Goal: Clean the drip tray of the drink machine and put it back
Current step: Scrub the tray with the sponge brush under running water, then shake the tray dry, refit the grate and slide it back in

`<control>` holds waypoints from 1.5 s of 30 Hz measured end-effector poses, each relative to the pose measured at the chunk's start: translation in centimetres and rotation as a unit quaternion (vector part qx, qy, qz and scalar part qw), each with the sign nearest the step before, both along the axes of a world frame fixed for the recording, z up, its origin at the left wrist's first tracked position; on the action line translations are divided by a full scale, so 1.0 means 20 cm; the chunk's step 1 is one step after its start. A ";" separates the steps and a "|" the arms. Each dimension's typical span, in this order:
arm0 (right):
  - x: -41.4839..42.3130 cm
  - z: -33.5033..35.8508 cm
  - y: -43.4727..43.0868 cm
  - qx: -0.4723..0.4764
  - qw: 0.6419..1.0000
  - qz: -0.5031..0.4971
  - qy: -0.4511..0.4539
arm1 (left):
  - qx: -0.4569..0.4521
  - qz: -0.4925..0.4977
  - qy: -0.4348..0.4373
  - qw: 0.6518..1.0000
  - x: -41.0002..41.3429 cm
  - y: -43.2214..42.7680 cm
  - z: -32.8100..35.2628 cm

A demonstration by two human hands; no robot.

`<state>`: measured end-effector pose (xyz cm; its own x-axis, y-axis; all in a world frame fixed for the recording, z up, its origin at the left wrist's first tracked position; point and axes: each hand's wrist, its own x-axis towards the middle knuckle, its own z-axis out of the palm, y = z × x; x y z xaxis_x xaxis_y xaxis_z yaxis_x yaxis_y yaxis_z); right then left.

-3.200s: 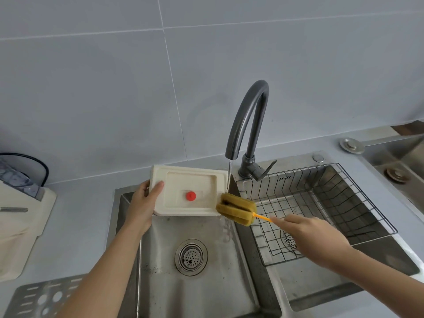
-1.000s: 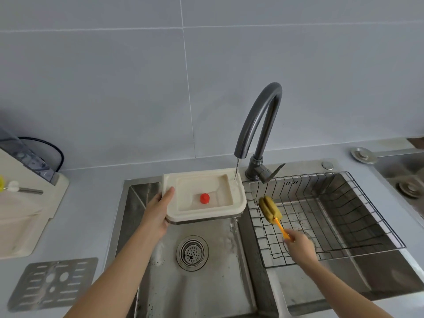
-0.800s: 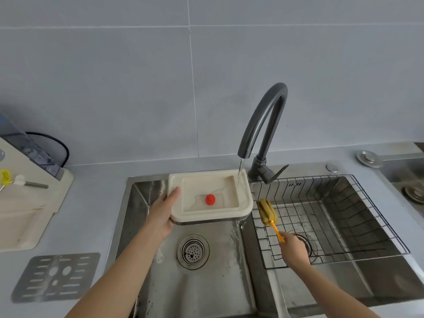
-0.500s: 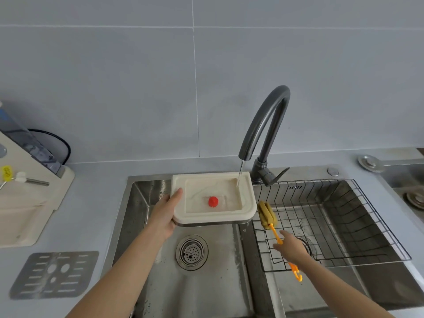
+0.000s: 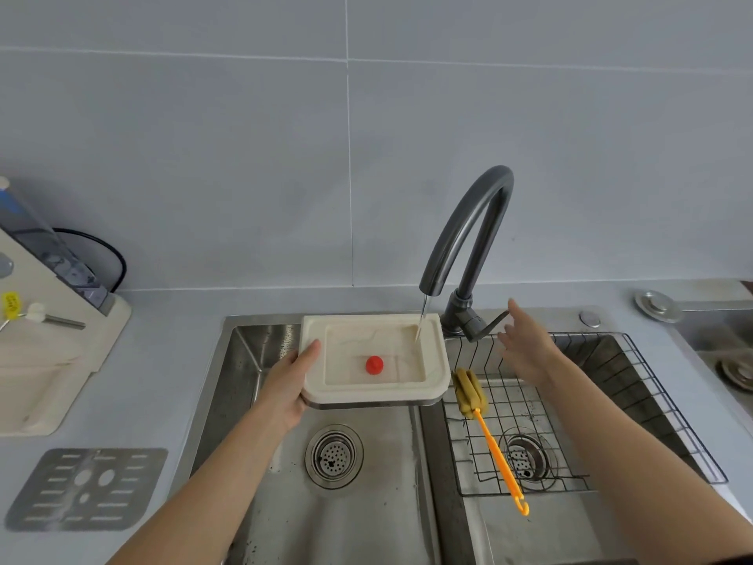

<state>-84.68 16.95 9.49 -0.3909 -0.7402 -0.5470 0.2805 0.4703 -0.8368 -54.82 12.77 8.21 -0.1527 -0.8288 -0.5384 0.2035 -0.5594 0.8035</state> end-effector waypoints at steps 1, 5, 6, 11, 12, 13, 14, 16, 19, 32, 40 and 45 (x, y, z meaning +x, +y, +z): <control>0.01 0.01 -0.02 -0.012 1.000 -0.015 -0.021 | 0.000 0.002 0.001 1.000 0.00 0.00 0.00; 0.03 0.02 -0.05 -0.033 0.996 -0.015 -0.078 | 0.005 0.006 0.000 1.000 0.01 0.00 0.00; 0.04 0.02 -0.05 -0.038 0.995 -0.019 -0.093 | 0.007 0.006 -0.001 1.000 0.02 0.00 0.00; 0.09 0.06 -0.07 -0.051 0.989 -0.059 -0.123 | 0.009 0.008 -0.005 1.000 0.02 0.01 0.00; 0.10 0.06 -0.08 -0.050 0.989 -0.062 -0.124 | 0.010 0.008 -0.005 1.000 0.02 0.01 0.00; 0.11 0.06 -0.08 -0.048 0.989 -0.065 -0.124 | 0.012 0.008 -0.004 1.000 0.02 0.01 -0.01; 0.10 0.06 -0.09 -0.046 0.989 -0.066 -0.124 | 0.014 0.009 -0.003 1.000 0.02 0.02 -0.01; 0.10 0.06 -0.10 -0.037 0.990 -0.067 -0.119 | 0.014 0.009 -0.004 1.000 0.02 0.02 0.00; 0.09 0.08 -0.12 -0.033 0.991 -0.063 -0.114 | 0.012 0.010 -0.007 1.000 0.01 0.03 0.01; 0.23 0.11 0.05 -0.030 0.977 0.179 0.112 | 0.015 0.003 0.006 1.000 0.05 0.05 0.04; 0.46 -0.03 0.25 -0.154 0.914 0.357 0.119 | 0.032 -0.017 -0.006 0.999 0.16 0.11 0.07; 0.55 -0.05 0.33 -0.220 0.889 0.392 0.083 | 0.041 -0.025 -0.021 0.999 0.24 0.17 0.08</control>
